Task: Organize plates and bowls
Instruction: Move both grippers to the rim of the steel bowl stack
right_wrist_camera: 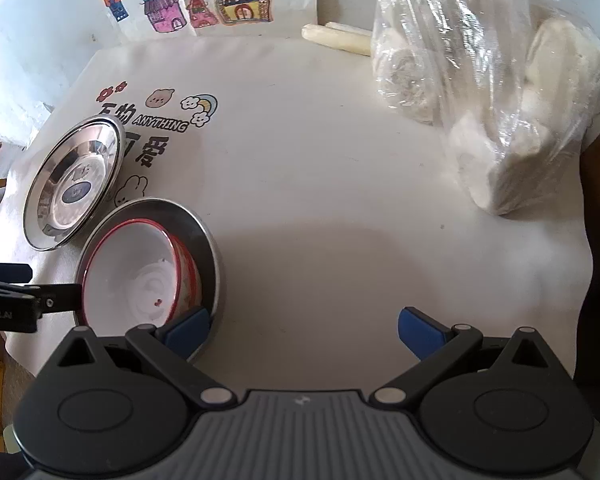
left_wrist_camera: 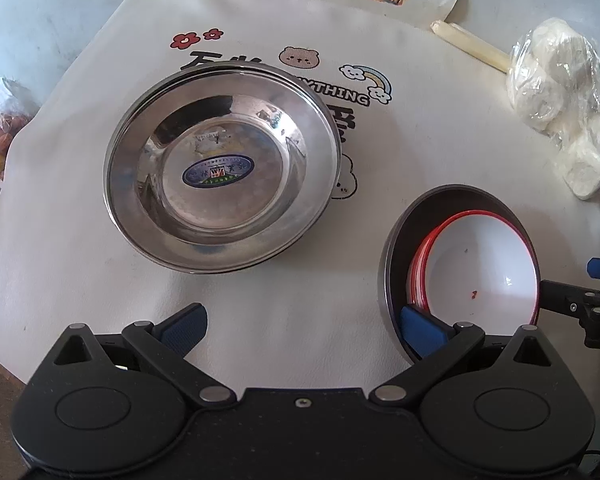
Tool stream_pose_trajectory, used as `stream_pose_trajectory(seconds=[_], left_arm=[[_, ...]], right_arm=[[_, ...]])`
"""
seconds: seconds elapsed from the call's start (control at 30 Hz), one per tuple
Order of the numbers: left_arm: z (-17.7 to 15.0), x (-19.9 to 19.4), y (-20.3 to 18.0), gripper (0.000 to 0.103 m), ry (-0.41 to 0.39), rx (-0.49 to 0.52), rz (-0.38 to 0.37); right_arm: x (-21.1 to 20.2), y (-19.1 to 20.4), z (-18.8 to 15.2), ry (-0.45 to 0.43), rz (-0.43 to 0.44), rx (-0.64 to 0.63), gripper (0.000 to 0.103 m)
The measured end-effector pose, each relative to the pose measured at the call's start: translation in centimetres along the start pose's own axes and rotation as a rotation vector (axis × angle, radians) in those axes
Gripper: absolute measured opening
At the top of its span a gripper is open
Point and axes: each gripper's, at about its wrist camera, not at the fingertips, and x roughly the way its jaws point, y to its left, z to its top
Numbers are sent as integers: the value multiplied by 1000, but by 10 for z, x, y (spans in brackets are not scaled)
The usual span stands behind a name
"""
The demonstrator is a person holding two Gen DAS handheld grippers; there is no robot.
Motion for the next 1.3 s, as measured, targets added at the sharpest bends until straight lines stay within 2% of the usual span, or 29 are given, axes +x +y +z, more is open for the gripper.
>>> stream_pose_trajectory(seconds=[0.53,0.83,1.13,1.23,1.3], left_arm=[[-1,8,-8,102,22,7,36],[0,12,-7,102,30,-17,42],[4,17,-4,102,70,-79,45],[4,17,-4,102,76,-96,49],[2,15,-4,102,73,-95,54]], right_arm=[[11,11,6,16,-20,-70,103],[16,9,9,2,-19,-103,103],[18,5,9,-14,-2,-118,103],[18,5,10,-12,1,-122,101],[17,5,10,-11,20,-120,95]])
